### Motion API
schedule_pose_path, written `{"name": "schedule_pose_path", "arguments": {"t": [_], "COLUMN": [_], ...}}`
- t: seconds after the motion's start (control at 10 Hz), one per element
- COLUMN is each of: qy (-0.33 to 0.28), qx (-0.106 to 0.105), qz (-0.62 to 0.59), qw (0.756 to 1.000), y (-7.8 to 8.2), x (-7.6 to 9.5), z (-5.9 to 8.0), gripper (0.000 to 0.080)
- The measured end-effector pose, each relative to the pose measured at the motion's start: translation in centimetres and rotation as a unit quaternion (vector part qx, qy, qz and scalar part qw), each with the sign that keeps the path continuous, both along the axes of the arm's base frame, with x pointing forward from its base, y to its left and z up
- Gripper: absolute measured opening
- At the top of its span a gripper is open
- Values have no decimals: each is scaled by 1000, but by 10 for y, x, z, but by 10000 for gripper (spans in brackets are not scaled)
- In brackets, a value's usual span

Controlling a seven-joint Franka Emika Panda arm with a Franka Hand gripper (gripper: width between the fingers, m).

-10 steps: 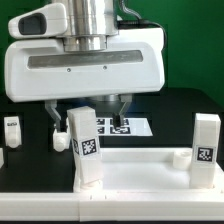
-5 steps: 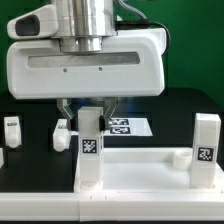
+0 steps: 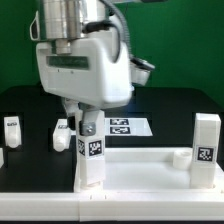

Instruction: Assemble desk

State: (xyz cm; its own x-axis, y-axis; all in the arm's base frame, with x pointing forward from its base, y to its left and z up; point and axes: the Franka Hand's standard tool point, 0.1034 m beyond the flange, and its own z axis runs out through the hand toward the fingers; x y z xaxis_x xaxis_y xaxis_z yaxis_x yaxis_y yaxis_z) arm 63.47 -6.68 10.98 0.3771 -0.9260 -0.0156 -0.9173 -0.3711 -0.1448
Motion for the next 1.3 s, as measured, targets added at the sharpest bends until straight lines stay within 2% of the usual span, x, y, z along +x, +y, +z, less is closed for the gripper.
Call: {"name": "schedule_pose_path", "arguments": {"t": [0.1,0.4,0.5,0.7,0.8,0.9,1.0,1.1,1.2,1.3], "qy": [0,9,18,30,25,25,19,9,-3,1], "qx": [0,16,48,103,92,93,77,47,33,27], "qz": [-1,-106,-215,-373,-319,-317,-253,-120,-12,55], "qw": [1000,994,975,922,943,943,964,992,999,998], "y": [2,0,-1,2,2,2,4,13,19,23], "x": [0,-2,-5,-7,-8,-7,-7,-6,-4,-4], "z": [0,-1,-2,-3,-3,-3,-3,-2,-2,-1], "gripper": [285,285,285,285,285,285,285,442,570,570]}}
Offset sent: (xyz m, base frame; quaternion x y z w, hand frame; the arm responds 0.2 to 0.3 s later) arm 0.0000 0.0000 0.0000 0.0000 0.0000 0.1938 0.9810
